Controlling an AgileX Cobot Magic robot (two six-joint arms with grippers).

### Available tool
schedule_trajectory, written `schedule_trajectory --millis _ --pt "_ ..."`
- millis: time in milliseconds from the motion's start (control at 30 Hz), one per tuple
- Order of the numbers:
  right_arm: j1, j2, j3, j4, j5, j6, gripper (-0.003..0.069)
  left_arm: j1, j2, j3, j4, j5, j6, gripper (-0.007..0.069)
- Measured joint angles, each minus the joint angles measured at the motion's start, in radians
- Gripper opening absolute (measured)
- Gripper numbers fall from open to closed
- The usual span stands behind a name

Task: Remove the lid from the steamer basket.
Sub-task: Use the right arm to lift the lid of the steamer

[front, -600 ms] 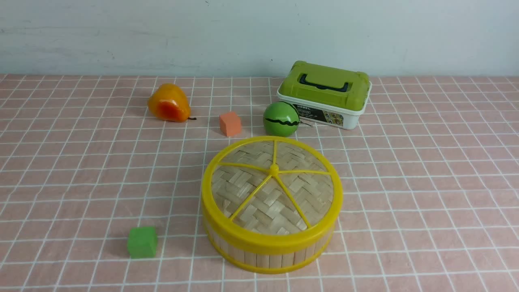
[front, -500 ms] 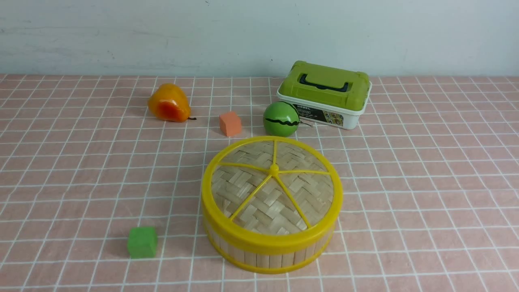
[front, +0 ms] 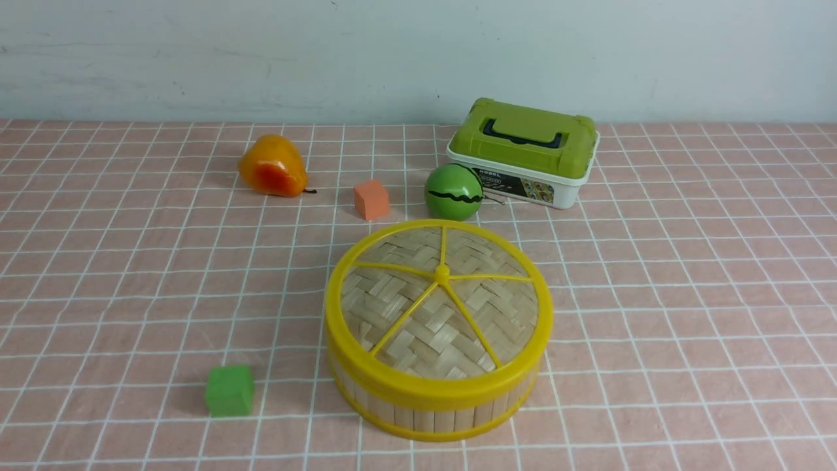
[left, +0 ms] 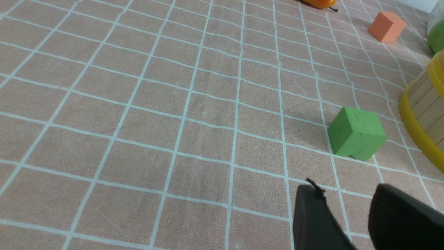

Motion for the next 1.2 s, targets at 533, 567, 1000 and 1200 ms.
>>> schedule_trajectory --millis 533,567,1000,1200 --pt "0.0 0.0 0.0 -0.001 0.0 0.0 0.0182 0.0 0.0 0.0 0.002 0.0 0.0 0.0239" --pt "0.0 0.0 0.0 -0.001 0.0 0.0 0.0183 0.0 0.0 0.0 0.002 0.0 0.0 0.0239" --pt "0.0 0.0 0.005 0.551 0.008 0.31 0.0199 0.0 0.0 0.0 0.003 0.0 0.0 0.0239" --pt "0.0 0.0 0.008 0.72 0.013 0.384 0.0207 0.0 0.0 0.0 0.003 0.0 0.0 0.0239"
